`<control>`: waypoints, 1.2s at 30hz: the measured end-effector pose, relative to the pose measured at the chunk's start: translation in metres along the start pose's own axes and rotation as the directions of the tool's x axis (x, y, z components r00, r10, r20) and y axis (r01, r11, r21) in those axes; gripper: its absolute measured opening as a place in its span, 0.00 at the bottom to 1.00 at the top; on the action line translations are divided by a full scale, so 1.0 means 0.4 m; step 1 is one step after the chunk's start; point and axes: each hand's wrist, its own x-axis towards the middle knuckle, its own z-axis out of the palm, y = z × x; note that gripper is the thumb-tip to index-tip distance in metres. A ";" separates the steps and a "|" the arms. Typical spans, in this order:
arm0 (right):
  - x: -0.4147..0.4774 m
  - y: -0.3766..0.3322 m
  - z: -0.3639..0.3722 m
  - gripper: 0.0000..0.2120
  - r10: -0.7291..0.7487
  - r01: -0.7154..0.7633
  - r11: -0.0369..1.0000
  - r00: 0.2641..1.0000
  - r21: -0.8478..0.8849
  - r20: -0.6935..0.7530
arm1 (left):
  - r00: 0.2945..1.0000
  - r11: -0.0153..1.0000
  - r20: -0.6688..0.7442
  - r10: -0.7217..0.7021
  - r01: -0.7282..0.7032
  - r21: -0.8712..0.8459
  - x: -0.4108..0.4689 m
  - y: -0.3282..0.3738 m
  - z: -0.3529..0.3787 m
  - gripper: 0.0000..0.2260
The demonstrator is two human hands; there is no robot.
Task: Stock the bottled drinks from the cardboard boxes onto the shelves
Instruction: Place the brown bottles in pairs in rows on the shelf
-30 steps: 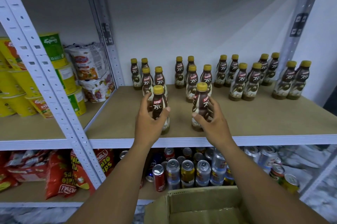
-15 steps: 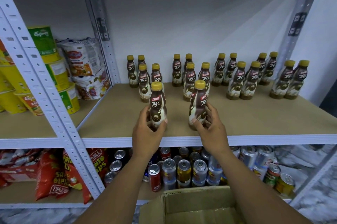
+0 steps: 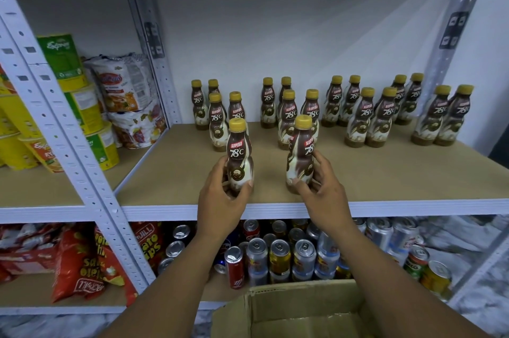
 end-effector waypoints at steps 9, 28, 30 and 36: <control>-0.003 -0.018 0.005 0.36 0.008 -0.008 1.000 1.000 0.025 -0.006 | 1.000 0.999 0.010 -0.009 0.009 -0.043 0.001 0.005 -0.004 0.30; 0.007 -0.024 -0.004 0.35 0.013 -0.015 0.997 1.000 0.081 0.025 | 0.999 0.997 0.046 -0.024 0.028 -0.078 0.019 0.025 -0.018 0.34; 0.010 -0.027 -0.004 0.36 0.015 -0.018 0.996 0.999 0.083 0.028 | 0.998 0.996 0.062 -0.026 0.031 -0.080 0.023 0.032 -0.020 0.34; 0.006 -0.040 0.009 0.36 -0.005 0.001 0.998 0.998 0.059 0.068 | 0.994 0.994 0.101 -0.034 0.044 -0.096 0.022 0.037 -0.007 0.35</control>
